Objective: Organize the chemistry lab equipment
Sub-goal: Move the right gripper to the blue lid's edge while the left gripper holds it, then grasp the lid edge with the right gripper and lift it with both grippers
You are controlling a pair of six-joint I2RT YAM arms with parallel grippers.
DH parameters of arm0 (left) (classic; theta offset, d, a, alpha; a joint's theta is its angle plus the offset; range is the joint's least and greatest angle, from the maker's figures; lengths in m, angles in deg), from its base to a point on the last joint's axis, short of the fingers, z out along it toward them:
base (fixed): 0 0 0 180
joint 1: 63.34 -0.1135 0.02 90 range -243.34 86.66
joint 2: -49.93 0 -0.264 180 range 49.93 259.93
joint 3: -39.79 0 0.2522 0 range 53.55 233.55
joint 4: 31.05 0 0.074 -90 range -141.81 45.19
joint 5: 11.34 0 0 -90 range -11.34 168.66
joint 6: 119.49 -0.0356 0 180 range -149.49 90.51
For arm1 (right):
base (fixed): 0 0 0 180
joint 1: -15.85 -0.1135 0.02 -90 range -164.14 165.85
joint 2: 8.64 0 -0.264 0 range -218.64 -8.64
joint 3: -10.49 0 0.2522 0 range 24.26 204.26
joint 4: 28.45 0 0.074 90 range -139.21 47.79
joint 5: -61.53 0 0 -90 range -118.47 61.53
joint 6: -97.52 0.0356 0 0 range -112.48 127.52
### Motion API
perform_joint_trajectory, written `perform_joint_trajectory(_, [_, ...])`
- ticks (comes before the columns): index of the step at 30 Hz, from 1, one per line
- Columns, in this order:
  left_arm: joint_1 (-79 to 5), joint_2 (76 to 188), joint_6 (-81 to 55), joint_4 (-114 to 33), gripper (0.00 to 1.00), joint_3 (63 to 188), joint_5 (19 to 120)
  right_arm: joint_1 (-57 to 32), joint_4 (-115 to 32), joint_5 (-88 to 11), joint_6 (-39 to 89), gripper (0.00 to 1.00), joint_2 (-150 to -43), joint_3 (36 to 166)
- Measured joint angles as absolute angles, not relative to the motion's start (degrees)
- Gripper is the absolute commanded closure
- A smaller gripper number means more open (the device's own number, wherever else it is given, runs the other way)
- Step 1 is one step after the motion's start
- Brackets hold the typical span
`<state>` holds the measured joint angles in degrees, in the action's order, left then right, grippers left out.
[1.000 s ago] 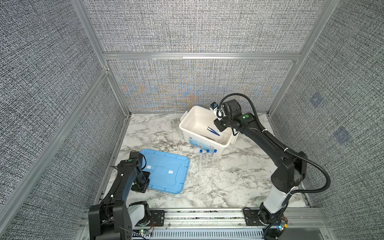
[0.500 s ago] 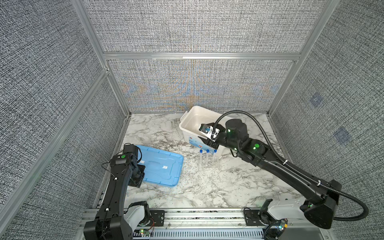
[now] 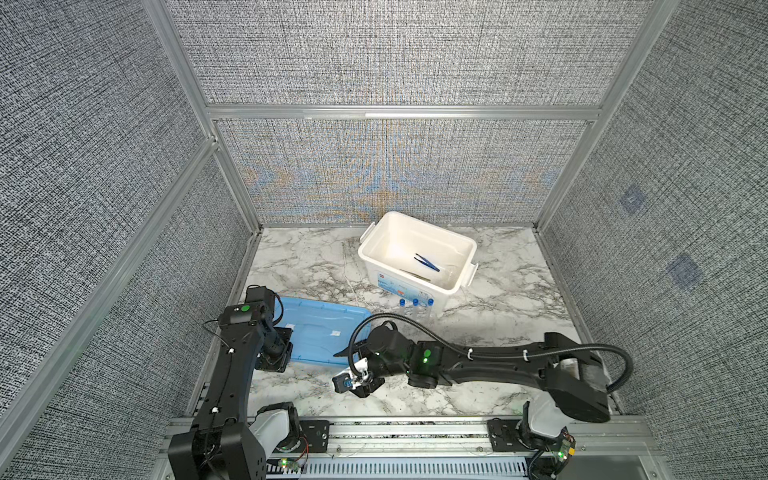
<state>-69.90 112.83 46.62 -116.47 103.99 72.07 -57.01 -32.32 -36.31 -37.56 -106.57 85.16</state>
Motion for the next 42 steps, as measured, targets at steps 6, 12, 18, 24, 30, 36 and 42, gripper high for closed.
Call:
perform_joint_trajectory(6, [-70.6,112.6,46.6,-116.5,1.0,102.8,69.6,-59.4,-27.8,-27.2,-39.2,0.29,-110.7,85.1])
perform_joint_trajectory(12, [-70.9,112.0,47.0,-116.5,1.0,102.3,68.2,-59.6,-23.0,-18.9,-42.8,0.32,-114.5,83.7])
perform_joint_trajectory(18, [-71.0,111.5,47.1,-116.4,1.0,102.2,67.7,-60.0,-15.8,-12.4,-46.9,0.46,-116.5,81.0])
perform_joint_trajectory(24, [-71.1,111.2,47.5,-116.0,1.0,101.5,66.7,-60.0,-9.0,-6.9,-52.1,0.6,-118.3,78.1])
perform_joint_trajectory(30, [-71.3,111.2,47.9,-115.0,0.75,101.2,66.3,-59.8,-4.4,-1.7,-55.9,0.7,-120.0,79.1])
perform_joint_trajectory(36, [-71.3,110.8,46.4,-114.7,0.22,103.7,64.1,-59.9,-3.4,-1.6,-56.4,0.74,-119.7,80.2])
perform_joint_trajectory(42, [-71.4,106.3,44.8,-113.8,0.01,107.0,65.6,-59.2,-7.2,-2.6,-51.3,0.77,-118.0,83.6])
